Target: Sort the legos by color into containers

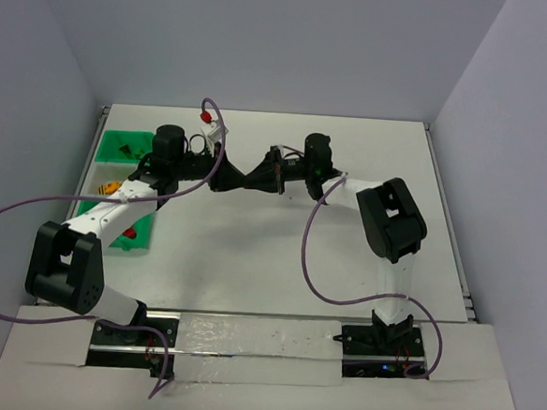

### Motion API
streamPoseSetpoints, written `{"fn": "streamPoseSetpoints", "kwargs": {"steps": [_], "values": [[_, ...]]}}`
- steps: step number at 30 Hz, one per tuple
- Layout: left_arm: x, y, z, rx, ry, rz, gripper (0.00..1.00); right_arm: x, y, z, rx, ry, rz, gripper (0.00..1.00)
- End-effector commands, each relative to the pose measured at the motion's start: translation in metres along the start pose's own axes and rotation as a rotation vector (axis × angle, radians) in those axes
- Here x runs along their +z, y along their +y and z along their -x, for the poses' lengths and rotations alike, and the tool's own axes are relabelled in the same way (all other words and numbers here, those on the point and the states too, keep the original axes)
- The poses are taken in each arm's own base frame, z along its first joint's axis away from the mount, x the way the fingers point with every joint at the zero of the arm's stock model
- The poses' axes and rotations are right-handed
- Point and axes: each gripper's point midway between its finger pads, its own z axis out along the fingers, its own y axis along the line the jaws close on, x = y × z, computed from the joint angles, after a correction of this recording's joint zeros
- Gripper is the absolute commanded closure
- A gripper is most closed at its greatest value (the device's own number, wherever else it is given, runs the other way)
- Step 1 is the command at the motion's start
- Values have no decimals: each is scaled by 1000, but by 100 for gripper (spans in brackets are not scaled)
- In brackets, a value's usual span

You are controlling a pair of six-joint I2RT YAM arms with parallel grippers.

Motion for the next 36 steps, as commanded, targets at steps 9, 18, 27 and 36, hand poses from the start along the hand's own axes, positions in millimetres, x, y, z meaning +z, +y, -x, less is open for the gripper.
{"fn": "streamPoseSetpoints", "kwargs": {"steps": [9, 18, 27, 36], "values": [[-6, 6, -11, -17, 40, 15, 100, -15, 15, -5, -55, -5, 28, 21], [-29, 32, -36, -39, 108, 119, 92, -28, 14, 4, -67, -48, 36, 18], [-64, 102, -67, 116, 310, 473, 42, -108, -34, 83, -315, -484, -363, 5], [-71, 180, -71, -20, 420, 755, 40, -164, -30, 94, -399, -645, -588, 0]]}}
